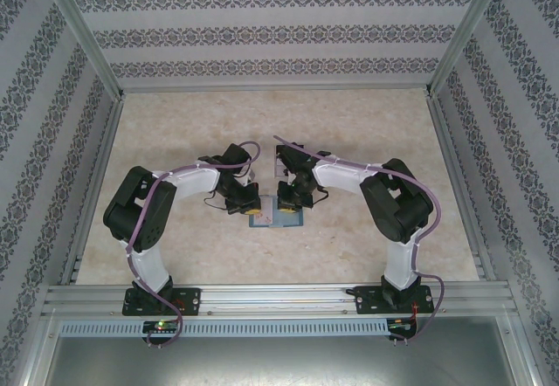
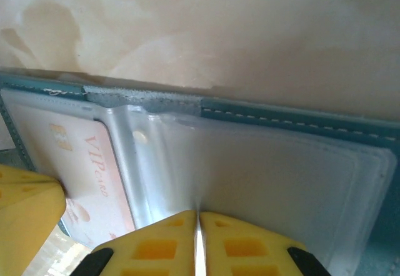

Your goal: Take the credit cards out of the card holder

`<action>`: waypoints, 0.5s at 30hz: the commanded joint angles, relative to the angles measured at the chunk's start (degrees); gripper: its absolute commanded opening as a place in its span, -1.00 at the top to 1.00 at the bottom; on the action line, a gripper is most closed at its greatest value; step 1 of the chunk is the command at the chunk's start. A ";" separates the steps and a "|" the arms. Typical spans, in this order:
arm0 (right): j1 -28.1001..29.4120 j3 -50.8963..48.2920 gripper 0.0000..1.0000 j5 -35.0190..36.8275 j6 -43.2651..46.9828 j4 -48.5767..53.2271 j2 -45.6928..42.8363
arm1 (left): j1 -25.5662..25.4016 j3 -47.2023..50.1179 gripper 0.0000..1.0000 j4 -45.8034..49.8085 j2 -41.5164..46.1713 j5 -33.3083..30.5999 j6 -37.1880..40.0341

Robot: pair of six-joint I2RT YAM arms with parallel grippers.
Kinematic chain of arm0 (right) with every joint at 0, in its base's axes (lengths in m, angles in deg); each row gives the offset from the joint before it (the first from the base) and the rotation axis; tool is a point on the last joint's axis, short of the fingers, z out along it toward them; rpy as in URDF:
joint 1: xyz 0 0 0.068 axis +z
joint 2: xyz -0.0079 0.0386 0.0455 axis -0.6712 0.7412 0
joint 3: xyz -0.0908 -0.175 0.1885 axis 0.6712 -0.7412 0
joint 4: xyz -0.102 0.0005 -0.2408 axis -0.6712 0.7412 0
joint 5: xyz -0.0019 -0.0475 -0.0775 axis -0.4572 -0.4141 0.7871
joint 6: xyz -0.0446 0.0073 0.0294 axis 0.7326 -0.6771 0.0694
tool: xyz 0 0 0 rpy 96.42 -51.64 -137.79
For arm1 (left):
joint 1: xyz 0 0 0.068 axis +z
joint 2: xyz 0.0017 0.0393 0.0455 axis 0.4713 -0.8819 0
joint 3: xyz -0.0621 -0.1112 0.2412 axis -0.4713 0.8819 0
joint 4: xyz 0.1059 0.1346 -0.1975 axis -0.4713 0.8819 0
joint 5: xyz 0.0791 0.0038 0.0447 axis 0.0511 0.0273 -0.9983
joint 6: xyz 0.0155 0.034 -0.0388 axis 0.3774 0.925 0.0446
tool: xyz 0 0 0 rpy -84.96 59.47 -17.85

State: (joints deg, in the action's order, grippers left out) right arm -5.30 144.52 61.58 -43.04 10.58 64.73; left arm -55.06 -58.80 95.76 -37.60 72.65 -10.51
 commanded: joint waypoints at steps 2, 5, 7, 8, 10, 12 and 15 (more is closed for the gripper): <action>-0.65 -2.32 0.76 4.41 1.81 1.47 2.81 | -0.31 0.53 0.98 0.77 -1.69 -1.47 0.28; -0.52 -1.94 0.77 4.76 2.16 2.30 2.56 | -0.31 0.27 0.98 0.94 -1.33 -1.18 0.09; -0.31 -1.56 0.76 4.74 2.12 2.35 1.34 | -0.35 -0.14 0.98 1.38 -0.81 -1.18 0.43; -0.37 -1.51 0.74 4.04 1.84 1.80 0.47 | -0.34 -0.25 0.98 1.51 -0.36 -1.30 0.61; -0.32 -1.23 0.69 2.40 1.02 0.68 -1.03 | -0.34 -0.65 0.98 1.78 0.38 -1.62 0.56; -0.19 -0.54 0.66 1.08 0.41 0.01 -2.37 | -0.39 -1.03 0.98 1.78 0.95 -1.31 0.38; -0.03 0.61 0.64 0.08 -0.10 -0.09 -3.75 | -0.34 -1.91 0.98 2.12 1.46 -1.24 0.24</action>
State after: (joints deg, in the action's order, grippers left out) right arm -5.28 144.36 61.39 -42.30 10.16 63.62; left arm -55.06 -59.19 96.15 -37.58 72.56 -10.51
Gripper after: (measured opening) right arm 0.179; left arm 0.043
